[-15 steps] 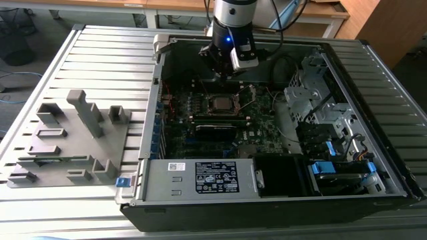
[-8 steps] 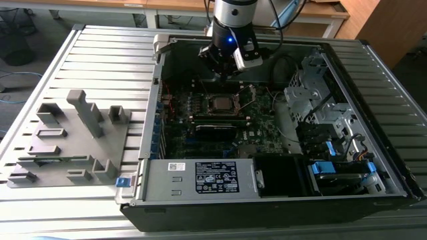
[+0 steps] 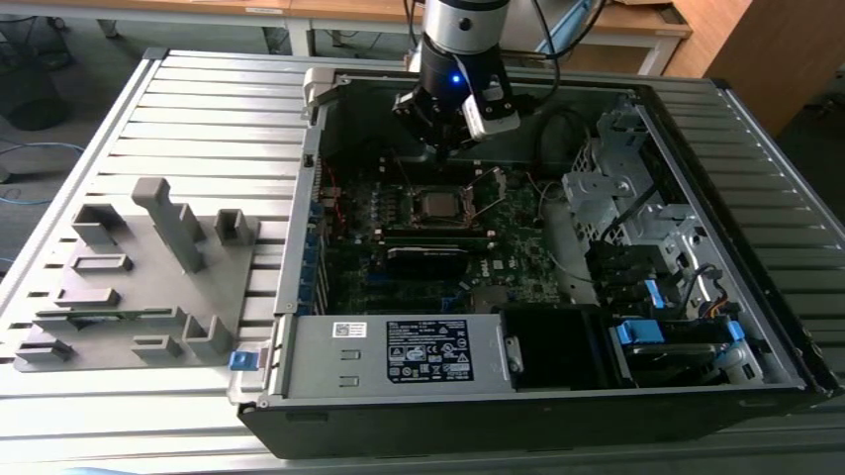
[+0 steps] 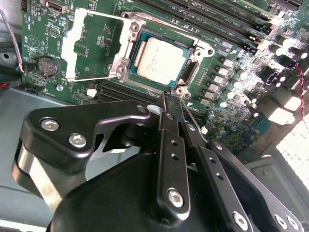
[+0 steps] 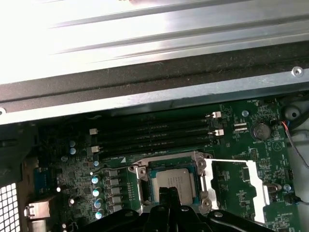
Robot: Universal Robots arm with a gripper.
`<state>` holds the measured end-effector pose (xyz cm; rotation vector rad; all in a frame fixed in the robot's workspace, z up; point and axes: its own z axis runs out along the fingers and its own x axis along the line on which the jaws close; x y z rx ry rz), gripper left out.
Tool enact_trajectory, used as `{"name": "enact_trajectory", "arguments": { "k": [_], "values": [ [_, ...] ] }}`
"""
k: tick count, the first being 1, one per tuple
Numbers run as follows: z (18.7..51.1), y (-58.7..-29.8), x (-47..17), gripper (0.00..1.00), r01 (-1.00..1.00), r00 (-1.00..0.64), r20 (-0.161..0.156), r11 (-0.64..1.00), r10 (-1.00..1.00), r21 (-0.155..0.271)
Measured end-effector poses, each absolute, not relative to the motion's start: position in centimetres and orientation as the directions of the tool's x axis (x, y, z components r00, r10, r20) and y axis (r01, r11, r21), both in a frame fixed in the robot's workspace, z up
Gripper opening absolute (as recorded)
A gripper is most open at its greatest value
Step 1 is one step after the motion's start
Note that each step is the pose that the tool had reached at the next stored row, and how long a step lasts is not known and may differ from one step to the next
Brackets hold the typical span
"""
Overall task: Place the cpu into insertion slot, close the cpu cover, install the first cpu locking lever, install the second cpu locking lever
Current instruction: 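Close the cpu cover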
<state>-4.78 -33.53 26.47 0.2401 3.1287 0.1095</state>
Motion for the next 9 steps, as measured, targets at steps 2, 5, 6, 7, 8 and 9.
{"name": "enact_trajectory", "arguments": {
  "k": [2,5,6,7,8,9],
  "values": [
    [26.47,-33.53,-4.78,0.11,0.14,-0.99,0.004,0.988,0.14,0.07],
    [26.46,-33.53,-4.78,0.11,0.116,-0.993,0.004,0.991,0.116,0.071],
    [26.45,-33.53,-4.78,0.11,0.115,-0.993,0.004,0.991,0.115,0.071],
    [26.45,-33.53,-4.78,0.11,0.115,-0.993,0.004,0.991,0.115,0.071],
    [26.45,-33.53,-4.78,0.11,0.114,-0.993,0.004,0.991,0.114,0.071],
    [26.46,-33.53,-4.78,0.11,0.114,-0.993,0.004,0.991,0.114,0.071]
  ]
}}
